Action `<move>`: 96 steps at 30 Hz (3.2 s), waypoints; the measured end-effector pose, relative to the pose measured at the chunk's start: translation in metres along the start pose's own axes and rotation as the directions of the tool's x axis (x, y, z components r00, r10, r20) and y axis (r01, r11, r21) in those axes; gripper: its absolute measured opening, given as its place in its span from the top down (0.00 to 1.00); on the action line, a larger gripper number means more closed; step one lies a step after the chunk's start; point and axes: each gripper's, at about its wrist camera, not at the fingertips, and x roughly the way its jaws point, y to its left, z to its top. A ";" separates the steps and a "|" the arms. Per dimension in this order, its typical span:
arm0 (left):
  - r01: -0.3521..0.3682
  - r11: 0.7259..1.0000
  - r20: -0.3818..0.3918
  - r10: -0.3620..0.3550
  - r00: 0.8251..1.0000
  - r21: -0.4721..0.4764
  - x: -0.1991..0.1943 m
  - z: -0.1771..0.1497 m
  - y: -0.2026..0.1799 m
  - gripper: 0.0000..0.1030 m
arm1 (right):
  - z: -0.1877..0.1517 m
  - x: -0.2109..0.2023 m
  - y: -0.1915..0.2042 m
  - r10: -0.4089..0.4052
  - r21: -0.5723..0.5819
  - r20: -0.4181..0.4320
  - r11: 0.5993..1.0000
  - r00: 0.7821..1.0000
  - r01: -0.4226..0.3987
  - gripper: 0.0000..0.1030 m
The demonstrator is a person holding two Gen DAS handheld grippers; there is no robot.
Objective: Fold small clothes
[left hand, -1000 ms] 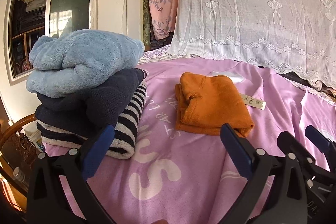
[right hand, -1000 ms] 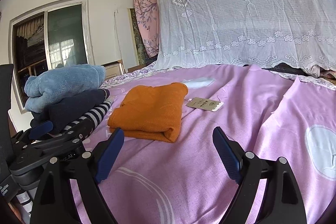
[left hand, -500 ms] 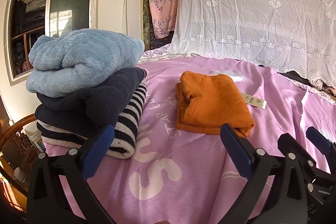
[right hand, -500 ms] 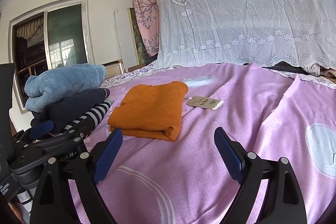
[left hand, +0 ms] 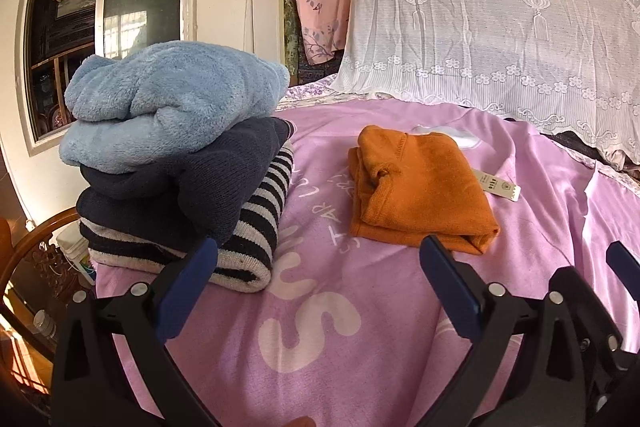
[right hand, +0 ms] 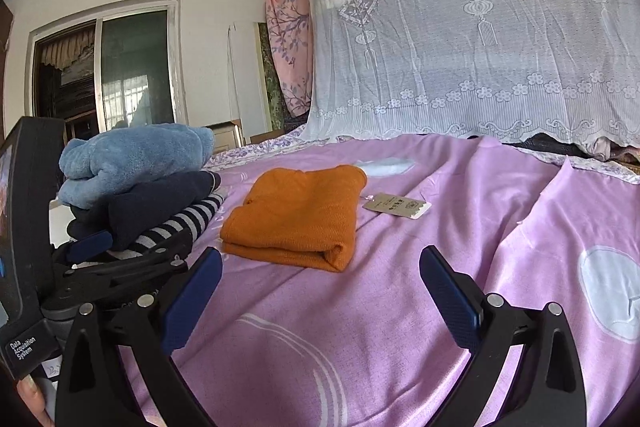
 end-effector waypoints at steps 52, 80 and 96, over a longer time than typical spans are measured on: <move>0.034 0.998 -0.022 -0.033 0.999 0.053 -0.005 -0.006 -0.006 0.04 | -0.002 0.005 -0.009 0.017 0.061 -0.069 0.998 0.997 -0.012 0.03; 0.024 0.998 -0.016 -0.023 1.000 0.058 -0.006 -0.007 -0.007 0.04 | -0.003 0.005 -0.010 0.016 0.067 -0.070 0.998 0.997 -0.012 0.03; 0.015 0.998 -0.019 -0.014 1.000 0.069 -0.002 -0.007 -0.008 0.04 | -0.005 0.006 -0.012 0.016 0.074 -0.074 0.997 0.997 -0.011 0.03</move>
